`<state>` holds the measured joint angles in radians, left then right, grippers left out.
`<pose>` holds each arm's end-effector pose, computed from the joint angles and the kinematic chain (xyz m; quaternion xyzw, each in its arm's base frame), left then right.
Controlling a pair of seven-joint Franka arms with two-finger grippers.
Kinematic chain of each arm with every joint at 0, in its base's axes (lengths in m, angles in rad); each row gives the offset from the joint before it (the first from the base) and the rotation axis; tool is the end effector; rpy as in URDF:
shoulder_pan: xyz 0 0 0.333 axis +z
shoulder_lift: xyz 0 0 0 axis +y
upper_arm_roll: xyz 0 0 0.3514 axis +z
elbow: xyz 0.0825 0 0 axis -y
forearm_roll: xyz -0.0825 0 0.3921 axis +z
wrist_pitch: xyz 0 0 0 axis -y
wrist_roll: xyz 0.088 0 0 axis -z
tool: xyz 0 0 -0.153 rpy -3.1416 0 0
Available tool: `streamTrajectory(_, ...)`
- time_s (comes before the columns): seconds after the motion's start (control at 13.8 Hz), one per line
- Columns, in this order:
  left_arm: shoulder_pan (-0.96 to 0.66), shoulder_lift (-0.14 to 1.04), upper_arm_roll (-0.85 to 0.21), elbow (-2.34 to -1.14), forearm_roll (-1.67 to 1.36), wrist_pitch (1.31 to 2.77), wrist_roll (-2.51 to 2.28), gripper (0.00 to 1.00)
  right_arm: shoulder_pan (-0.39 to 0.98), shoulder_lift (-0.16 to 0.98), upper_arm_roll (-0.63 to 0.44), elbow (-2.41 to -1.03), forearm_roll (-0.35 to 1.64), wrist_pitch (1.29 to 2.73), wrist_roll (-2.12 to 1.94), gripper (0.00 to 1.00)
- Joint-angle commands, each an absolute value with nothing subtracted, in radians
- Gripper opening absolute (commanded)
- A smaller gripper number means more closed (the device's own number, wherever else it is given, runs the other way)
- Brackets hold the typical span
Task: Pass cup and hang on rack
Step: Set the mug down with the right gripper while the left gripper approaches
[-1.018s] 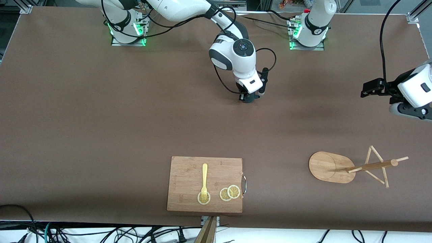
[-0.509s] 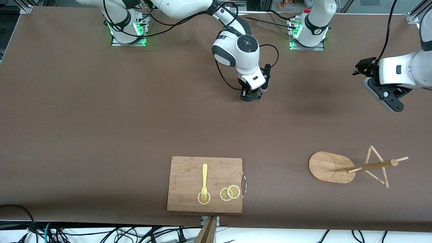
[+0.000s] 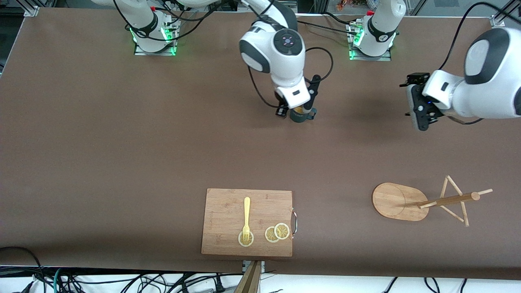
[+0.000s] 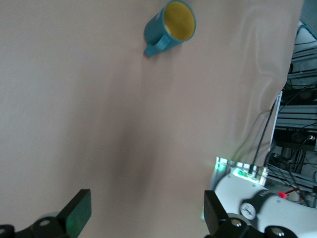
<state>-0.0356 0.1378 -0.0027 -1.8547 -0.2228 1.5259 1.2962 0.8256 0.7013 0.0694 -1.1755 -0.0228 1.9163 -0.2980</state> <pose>0.5311 -0.0550 0.4118 0.7724 -0.5820 -0.1214 0.2236 0.5023 0.6000 0.3602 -0.8299 -0.5575 -0.0163 0.0169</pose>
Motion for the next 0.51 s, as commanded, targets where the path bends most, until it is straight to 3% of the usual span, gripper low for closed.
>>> streamTrajectory(0.0, -0.041, 0.1, 0.003, -2.023, -0.328, 1.684, 1.475, 1.0, 0.72, 0.632, 0.063, -1.195, -0.005, 1.806, -0.293, 1.0)
streamTrajectory(0.22, -0.075, 0.107, -0.003, -2.159, -0.484, 1.878, 1.63, 1.0, 0.537, 0.612, 0.055, -1.193, -0.002, 1.741, -0.305, 1.0)
streamTrajectory(0.44, -0.077, 0.136, -0.031, -2.232, -0.632, 1.999, 1.776, 1.0, 0.466, 0.552, 0.013, -1.203, -0.014, 1.633, -0.298, 1.0)
